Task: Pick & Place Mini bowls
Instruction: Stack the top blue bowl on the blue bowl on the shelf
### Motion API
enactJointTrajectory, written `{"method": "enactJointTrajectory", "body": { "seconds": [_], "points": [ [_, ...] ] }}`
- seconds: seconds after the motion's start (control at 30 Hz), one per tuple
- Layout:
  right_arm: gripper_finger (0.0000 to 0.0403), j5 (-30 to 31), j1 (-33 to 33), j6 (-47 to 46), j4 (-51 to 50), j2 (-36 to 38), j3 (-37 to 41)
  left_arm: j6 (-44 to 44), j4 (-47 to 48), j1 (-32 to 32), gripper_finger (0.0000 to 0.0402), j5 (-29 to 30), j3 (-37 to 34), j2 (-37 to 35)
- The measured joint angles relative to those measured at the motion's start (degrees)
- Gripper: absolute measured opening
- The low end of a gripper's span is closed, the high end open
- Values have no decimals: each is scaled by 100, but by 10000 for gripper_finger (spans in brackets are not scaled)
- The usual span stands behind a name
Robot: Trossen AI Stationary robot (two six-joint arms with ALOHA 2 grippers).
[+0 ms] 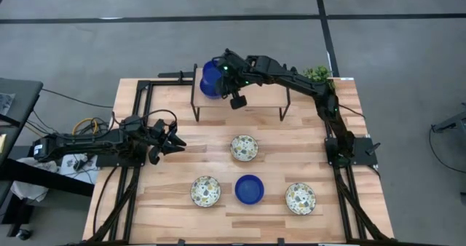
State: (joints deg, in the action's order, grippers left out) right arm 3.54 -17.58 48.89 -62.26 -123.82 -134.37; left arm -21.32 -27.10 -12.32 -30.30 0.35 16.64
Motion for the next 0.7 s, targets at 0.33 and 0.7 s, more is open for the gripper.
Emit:
{"method": "enactJointTrajectory", "body": {
  "seconds": [0.33,0.7],
  "points": [
    [0,-9,-51,68,98,-23,7,4,3,0,99,0,0,35],
    [0,-208,35,112,131,-23,61,4,3,0,99,0,1,35]
  ]
}}
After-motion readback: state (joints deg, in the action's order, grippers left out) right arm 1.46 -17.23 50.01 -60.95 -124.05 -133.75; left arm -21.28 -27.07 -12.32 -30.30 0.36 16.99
